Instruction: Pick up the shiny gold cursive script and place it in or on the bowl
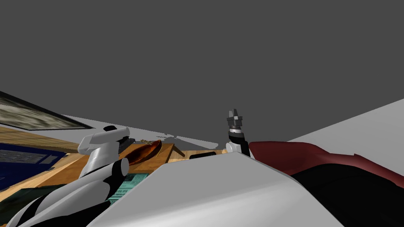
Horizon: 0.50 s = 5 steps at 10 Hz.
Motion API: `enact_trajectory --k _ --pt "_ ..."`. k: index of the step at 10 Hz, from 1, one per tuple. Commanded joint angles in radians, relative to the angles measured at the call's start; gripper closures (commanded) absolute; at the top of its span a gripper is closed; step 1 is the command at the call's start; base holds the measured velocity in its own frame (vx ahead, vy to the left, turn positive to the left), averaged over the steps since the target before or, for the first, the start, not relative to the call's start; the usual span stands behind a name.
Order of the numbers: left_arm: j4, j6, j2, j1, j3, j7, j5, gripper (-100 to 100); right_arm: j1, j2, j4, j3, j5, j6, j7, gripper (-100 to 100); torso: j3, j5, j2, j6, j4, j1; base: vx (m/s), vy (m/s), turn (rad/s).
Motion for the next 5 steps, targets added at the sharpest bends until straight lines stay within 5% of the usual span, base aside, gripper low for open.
enact_trajectory --k 1,2,5 --pt "0.000 0.000 0.000 0.000 0.000 0.000 0.000 -100 0.000 0.000 0.000 0.000 0.000 0.000 0.000 0 0.000 0.000 0.000 0.000 0.000 0.000 -0.001 -0.008 0.003" --pt "-0.001 0.003 0.001 0.000 0.001 -0.003 0.000 0 0.000 0.000 0.000 0.000 0.000 0.000 0.000 0 0.000 0.000 0.000 0.000 0.000 0.001 0.000 0.000 0.000" --pt "-0.001 0.003 0.001 0.000 0.001 -0.002 0.000 0 0.000 0.000 0.000 0.000 0.000 0.000 0.000 0 0.000 0.001 0.000 0.000 0.000 0.002 0.000 0.000 0.000"
